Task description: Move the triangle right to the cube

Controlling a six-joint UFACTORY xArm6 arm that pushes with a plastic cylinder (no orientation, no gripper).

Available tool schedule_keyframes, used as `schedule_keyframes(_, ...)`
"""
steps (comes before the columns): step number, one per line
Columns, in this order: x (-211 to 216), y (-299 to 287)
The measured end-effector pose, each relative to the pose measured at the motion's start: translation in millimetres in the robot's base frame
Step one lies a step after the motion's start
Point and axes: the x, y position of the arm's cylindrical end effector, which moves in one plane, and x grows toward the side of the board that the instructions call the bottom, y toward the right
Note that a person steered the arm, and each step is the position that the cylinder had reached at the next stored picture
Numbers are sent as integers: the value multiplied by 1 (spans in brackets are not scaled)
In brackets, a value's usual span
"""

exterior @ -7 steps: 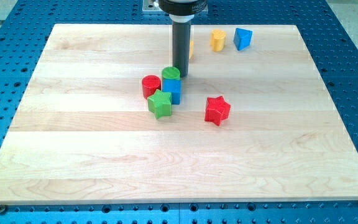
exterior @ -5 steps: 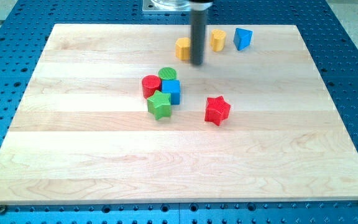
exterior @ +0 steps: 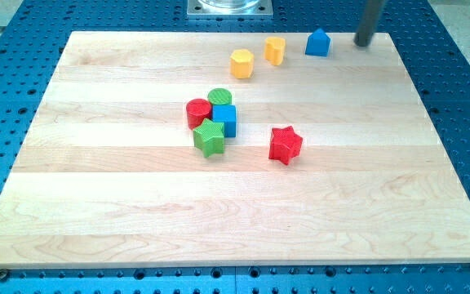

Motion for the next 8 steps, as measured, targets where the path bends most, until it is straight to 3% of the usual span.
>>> schedule_keyframes(1,0,-74)
schedule_keyframes(2,56,-120)
schedule_keyframes(3,96,-131)
schedule_keyframes(4,80,-92)
schedule_keyframes(5,104,-60)
schedule_keyframes(8,126,-182)
